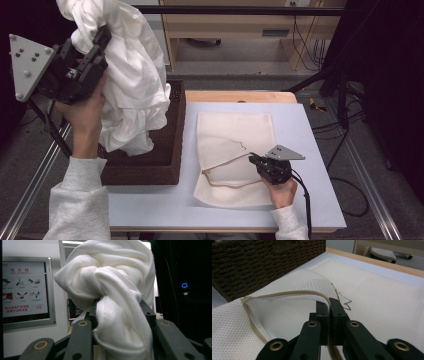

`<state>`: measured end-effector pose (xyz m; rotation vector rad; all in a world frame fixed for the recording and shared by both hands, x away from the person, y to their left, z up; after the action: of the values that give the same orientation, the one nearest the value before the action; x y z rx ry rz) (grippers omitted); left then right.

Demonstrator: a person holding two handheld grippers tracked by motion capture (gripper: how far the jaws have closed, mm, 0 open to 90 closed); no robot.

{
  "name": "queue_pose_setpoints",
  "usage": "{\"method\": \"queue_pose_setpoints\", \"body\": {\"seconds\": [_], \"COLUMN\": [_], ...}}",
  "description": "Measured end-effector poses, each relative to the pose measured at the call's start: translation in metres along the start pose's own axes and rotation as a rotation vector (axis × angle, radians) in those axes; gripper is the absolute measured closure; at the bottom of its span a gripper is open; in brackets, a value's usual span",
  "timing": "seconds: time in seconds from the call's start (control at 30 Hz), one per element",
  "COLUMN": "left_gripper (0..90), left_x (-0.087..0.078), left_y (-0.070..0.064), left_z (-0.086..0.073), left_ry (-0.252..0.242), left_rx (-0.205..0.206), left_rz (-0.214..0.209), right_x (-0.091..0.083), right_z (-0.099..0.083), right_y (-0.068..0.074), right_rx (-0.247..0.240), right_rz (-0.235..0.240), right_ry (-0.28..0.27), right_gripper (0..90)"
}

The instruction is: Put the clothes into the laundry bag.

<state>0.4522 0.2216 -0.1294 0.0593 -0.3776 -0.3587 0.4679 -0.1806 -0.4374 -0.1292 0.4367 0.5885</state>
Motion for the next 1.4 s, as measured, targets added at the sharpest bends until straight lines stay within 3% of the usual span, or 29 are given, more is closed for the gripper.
{"method": "queue_pose_setpoints", "body": {"seconds": [0.47, 0.7, 0.9, 1.1, 1.2, 1.4], "left_gripper": [63.3, 63.3, 63.3, 63.3, 63.3, 63.2], "left_x": [0.005, 0.008, 0.011, 0.017, 0.019, 0.023], "left_y": [-0.019, -0.033, -0.045, -0.068, -0.080, -0.101], "left_z": [0.044, 0.057, 0.068, 0.082, 0.088, 0.098], "left_ry": [-0.104, -0.158, -0.188, -0.216, -0.237, -0.264], "left_rx": [0.023, -0.016, -0.026, -0.035, -0.017, -0.039], "left_rz": [-0.003, -0.029, -0.046, -0.103, -0.117, -0.150], "right_x": [0.000, 0.000, -0.001, 0.000, 0.000, -0.002], "right_z": [0.000, 0.000, 0.000, 0.001, 0.000, 0.001], "right_y": [-0.001, -0.001, -0.002, -0.003, -0.004, -0.006], "right_rx": [0.001, -0.002, 0.002, 0.008, 0.002, 0.012], "right_rz": [0.000, -0.002, -0.005, -0.004, -0.004, -0.006], "right_ry": [-0.004, -0.008, -0.014, -0.018, -0.019, -0.028], "right_gripper": [87.0, 87.1, 87.1, 87.1, 87.1, 87.1]}}
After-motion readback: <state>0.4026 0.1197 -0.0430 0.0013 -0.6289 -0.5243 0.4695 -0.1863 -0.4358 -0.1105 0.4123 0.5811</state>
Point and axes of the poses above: each handheld gripper's, and its own axes: x roughly forward along the jaws, z roughly out of its top, y roughly to its left, the point moved 2 cm from there along x, roughly forward along the jaws, and after that the axes turned 3 degrees about -z, right-handed, at the moved point
